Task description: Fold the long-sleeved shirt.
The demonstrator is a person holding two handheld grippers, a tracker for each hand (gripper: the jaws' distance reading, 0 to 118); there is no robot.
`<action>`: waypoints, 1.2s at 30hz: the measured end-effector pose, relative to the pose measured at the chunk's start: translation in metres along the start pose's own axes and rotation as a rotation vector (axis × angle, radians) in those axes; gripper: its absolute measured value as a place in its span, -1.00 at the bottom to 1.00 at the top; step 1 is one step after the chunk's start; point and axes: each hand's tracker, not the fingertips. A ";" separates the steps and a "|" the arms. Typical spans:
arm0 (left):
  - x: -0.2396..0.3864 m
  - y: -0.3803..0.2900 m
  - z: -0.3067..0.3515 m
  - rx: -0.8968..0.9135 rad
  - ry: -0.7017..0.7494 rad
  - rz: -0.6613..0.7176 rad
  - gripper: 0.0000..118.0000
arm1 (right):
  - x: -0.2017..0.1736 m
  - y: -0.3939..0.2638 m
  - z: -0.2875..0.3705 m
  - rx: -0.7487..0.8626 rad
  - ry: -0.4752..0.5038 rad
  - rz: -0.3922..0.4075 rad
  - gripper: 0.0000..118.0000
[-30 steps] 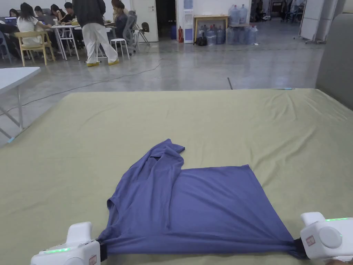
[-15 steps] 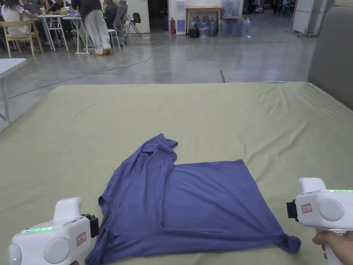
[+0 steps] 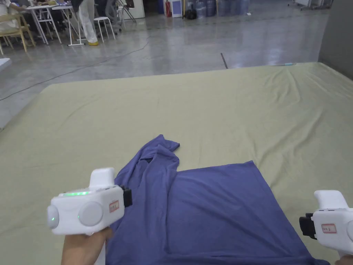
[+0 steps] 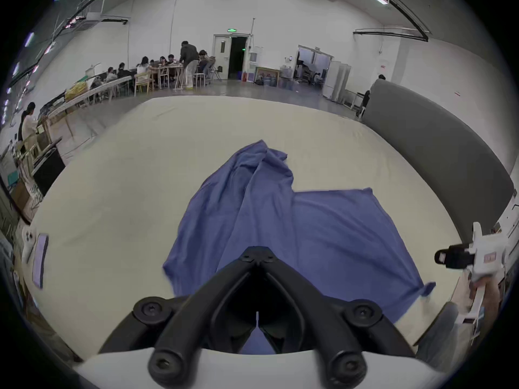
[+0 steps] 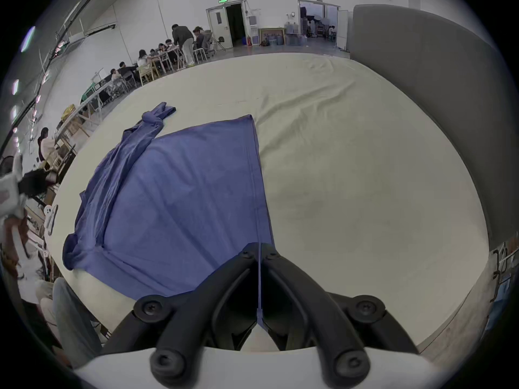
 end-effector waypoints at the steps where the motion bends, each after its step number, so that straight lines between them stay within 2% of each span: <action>1: 0.002 0.013 -0.013 0.003 -0.011 -0.008 -0.58 | -0.001 0.006 -0.004 -0.005 0.007 0.000 -0.93; 2: 0.006 0.028 -0.027 0.003 -0.005 -0.014 0.08 | 0.000 0.007 -0.008 -0.010 0.011 0.001 -0.93; 3: 0.007 0.041 -0.041 0.002 -0.006 -0.014 0.66 | 0.000 0.008 -0.011 -0.015 0.010 0.003 -0.93; 4: 0.008 0.053 -0.056 -0.012 -0.015 -0.015 0.80 | 0.000 0.008 -0.013 -0.017 0.007 0.007 -0.93; 6: 0.012 0.079 -0.097 -0.040 -0.044 -0.021 0.79 | 0.000 0.011 -0.020 -0.021 0.007 0.012 -0.93; 8: 0.015 0.096 -0.139 -0.089 0.001 -0.028 0.79 | 0.002 0.010 -0.025 -0.028 0.009 0.009 -0.93; 10: 0.015 0.109 -0.178 -0.109 -0.012 -0.060 0.79 | 0.001 0.010 -0.030 -0.040 0.015 0.006 -0.93; 12: 0.025 0.114 -0.210 -0.162 0.049 -0.129 0.79 | 0.003 0.007 -0.035 -0.055 0.019 0.008 -0.93; 14: 0.026 0.115 -0.239 -0.194 0.082 -0.175 0.78 | 0.002 0.006 -0.041 -0.072 0.022 0.008 -0.93; 17: 0.036 0.110 -0.253 -0.196 0.037 -0.186 0.77 | 0.006 0.002 -0.049 -0.099 0.023 0.005 -0.93; 18: 0.039 0.108 -0.259 -0.205 0.033 -0.191 0.76 | 0.008 0.001 -0.052 -0.106 0.019 0.005 -0.93; 19: 0.042 0.107 -0.265 -0.221 0.046 -0.195 0.65 | 0.009 0.000 -0.054 -0.112 0.015 0.005 -0.93; 20: 0.044 0.104 -0.270 -0.254 0.055 -0.206 0.38 | 0.010 -0.001 -0.056 -0.118 0.013 0.005 -0.93; 21: 0.047 0.100 -0.273 -0.288 0.082 -0.212 -0.17 | 0.011 0.000 -0.058 -0.124 0.011 0.004 -0.93; 22: 0.049 0.096 -0.275 -0.314 0.091 -0.210 -0.90 | 0.012 0.000 -0.060 -0.126 0.010 0.000 -0.93; 25: 0.055 0.082 -0.265 -0.301 0.086 -0.177 -0.91 | 0.011 0.001 -0.061 -0.127 0.010 -0.008 -0.93; 31: 0.063 0.089 -0.247 -0.288 0.100 -0.202 -0.99 | 0.006 0.005 -0.054 -0.103 0.023 -0.016 -0.93; 36: 0.065 0.104 -0.192 -0.167 -0.038 -0.142 -1.00 | 0.004 0.009 -0.044 -0.088 0.032 -0.006 -0.93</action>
